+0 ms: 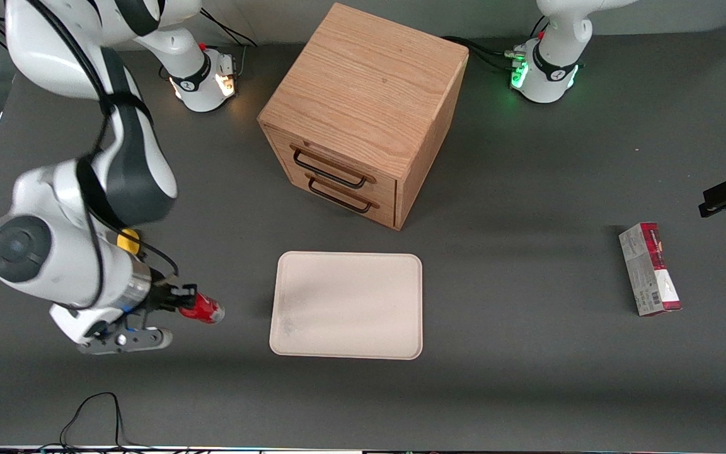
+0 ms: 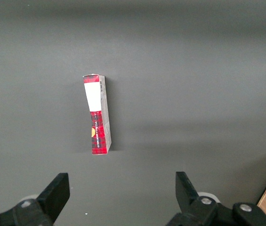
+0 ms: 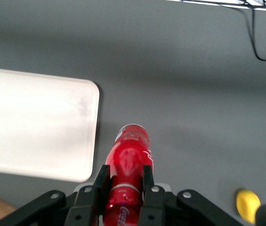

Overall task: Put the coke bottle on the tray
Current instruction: 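Lift the bottle and carry it over the white tray's edge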

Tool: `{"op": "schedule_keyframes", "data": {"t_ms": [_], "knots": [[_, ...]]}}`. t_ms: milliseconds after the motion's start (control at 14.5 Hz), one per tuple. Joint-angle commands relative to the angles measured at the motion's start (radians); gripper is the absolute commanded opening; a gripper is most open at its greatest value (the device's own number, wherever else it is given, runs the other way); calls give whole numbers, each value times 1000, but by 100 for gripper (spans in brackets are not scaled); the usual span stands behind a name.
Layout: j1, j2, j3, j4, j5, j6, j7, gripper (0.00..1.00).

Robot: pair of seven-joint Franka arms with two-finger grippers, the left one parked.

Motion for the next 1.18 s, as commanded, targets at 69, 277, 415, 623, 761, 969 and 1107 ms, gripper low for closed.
{"op": "schedule_keyframes", "data": {"t_ms": [69,277,415,623,761,969,1107], "knots": [[-1,-51,11,40,-6,-69,2,0],[17,-49,25,75,-7,-66,5,0],[60,-49,37,84,-13,-59,23,0],[123,-34,37,98,-15,-46,63,0],[165,-28,35,98,-17,-37,82,0],[172,9,35,97,-26,1,83,0],[172,56,32,97,-26,48,82,0]]}}
